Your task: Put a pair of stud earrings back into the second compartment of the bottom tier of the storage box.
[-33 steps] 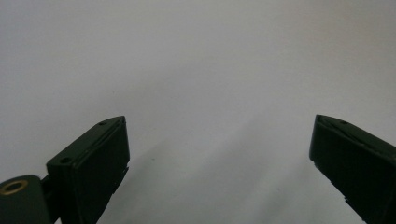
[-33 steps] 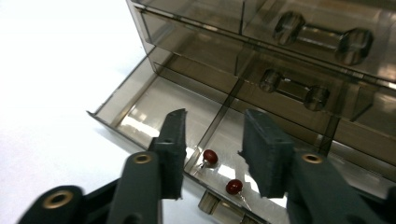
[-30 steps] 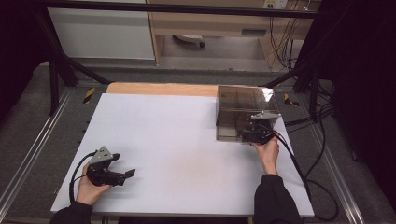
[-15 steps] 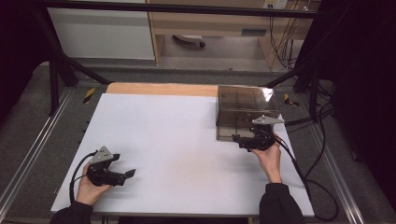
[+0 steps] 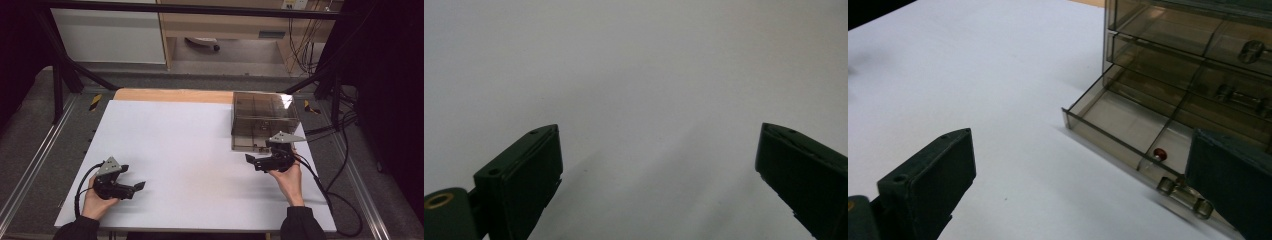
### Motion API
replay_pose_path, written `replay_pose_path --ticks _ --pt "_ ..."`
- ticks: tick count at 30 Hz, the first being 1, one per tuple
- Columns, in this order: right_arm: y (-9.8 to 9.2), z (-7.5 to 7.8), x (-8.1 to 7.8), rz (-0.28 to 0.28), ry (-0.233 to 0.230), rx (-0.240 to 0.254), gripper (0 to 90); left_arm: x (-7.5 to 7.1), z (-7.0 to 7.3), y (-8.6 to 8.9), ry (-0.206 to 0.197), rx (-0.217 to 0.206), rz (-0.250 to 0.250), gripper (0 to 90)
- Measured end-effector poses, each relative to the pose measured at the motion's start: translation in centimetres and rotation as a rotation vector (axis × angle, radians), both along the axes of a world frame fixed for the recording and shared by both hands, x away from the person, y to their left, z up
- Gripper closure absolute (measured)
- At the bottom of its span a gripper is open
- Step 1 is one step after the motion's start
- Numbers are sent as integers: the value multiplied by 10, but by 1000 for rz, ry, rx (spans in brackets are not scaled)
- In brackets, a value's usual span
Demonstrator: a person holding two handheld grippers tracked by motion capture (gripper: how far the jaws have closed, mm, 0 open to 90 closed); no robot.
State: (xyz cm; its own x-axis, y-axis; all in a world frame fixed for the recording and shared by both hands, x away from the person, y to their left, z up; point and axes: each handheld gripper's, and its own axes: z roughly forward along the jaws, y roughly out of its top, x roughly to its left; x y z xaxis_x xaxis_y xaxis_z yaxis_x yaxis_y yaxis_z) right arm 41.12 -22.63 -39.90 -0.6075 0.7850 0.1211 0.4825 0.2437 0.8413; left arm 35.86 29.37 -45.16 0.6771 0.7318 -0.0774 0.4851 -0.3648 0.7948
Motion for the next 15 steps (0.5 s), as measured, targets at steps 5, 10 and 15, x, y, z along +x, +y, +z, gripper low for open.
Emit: replay_pose_path --ticks 5,10,15 --pt "-3 -5 -11 7 -10 31 7 0 0 0 0 -1 1 45" --pt "-7 -12 -21 19 -11 38 7 0 0 0 0 1 -1 45" --pt "-12 -20 -29 35 -12 39 7 0 0 0 0 1 -2 45"
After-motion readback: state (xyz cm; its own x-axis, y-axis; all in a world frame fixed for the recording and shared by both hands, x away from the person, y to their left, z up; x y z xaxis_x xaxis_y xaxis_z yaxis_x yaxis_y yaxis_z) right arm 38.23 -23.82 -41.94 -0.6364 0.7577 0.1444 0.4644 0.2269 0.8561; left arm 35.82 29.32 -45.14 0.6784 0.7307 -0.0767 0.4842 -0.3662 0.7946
